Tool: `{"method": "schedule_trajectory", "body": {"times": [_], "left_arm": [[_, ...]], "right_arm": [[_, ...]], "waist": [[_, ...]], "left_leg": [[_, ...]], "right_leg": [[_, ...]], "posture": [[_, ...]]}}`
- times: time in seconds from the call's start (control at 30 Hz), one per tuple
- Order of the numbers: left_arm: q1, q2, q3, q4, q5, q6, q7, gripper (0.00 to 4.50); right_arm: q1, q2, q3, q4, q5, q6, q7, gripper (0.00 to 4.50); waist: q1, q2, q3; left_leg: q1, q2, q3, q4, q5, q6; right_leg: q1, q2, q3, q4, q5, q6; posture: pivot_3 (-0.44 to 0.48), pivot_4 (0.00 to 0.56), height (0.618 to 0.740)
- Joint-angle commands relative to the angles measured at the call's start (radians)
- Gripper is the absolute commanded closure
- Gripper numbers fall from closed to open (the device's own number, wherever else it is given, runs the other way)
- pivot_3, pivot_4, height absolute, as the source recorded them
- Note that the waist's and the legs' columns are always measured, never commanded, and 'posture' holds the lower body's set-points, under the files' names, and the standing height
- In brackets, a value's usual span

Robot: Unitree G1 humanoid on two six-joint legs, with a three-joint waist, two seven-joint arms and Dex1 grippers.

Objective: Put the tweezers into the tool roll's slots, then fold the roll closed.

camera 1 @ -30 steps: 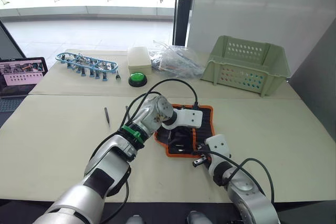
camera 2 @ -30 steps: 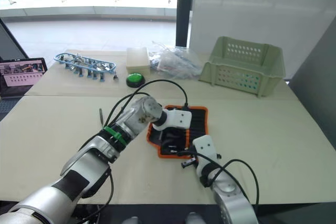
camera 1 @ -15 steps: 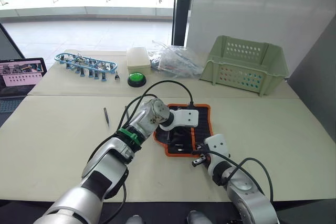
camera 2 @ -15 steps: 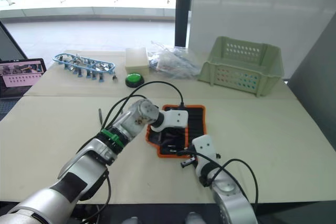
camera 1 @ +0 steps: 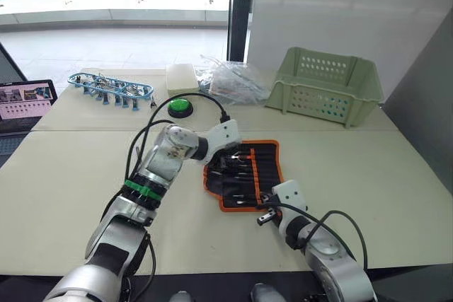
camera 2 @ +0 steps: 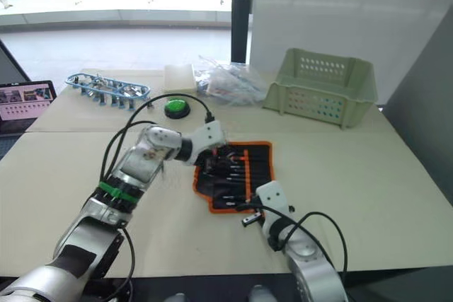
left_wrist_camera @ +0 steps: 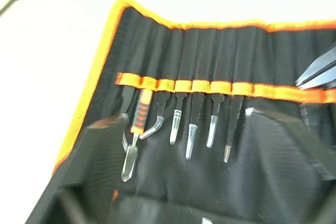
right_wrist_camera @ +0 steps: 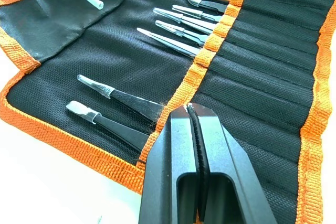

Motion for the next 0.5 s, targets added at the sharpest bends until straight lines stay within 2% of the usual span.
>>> {"method": "schedule_trajectory", "body": {"times": [0.03,0.13,0.23,0.37,0.5], "left_arm": [[0.138,0.09,0.207,-0.192,-0.12,0.023,0.036,0.02],[0.351,0.159,0.335,-0.328,-0.158,-0.018,0.093,0.02],[0.533,0.187,0.442,-0.46,-0.205,0.03,0.153,0.02],[0.751,0.115,0.647,-0.638,-0.282,0.188,0.316,0.02],[0.946,0.029,0.774,-0.8,-0.315,0.216,0.431,0.02]], "right_arm": [[0.011,-0.02,0.036,0.055,0.019,0.041,0.039,4.5],[-0.004,-0.031,0.028,0.065,0.022,0.041,0.053,4.5],[-0.014,-0.044,0.017,0.07,0.025,0.042,0.071,4.5],[-0.02,-0.076,0.005,0.074,0.033,0.044,0.101,4.5],[-0.016,-0.105,-0.003,0.08,0.042,0.039,0.127,4.5]], "waist": [[-0.007,0.001,0.0],[-0.001,0.002,0.0],[0.006,0.002,0.0],[0.017,-0.003,0.001],[0.019,-0.004,0.0]], "left_leg": [[0.001,0.0,0.0,0.0,0.0,0.0],[0.002,0.001,0.0,-0.001,0.0,0.0],[0.002,0.001,0.0,-0.001,0.0,0.0],[0.001,0.001,0.0,0.0,0.0,0.0],[0.002,0.001,0.0,0.0,0.0,0.0]], "right_leg": [[0.0,0.0,0.0,0.0,0.0,0.0],[0.0,0.0,0.0,0.0,0.0,0.0],[0.001,-0.001,0.0,-0.001,0.0,0.0],[0.002,-0.001,-0.001,-0.001,0.0,0.0],[0.002,-0.001,-0.001,-0.001,0.0,0.0]], "posture": [[0.0,0.15,0.713],[0.0,0.15,0.713],[0.0,0.15,0.713],[0.0,0.15,0.713],[0.0,0.15,0.713]]}}
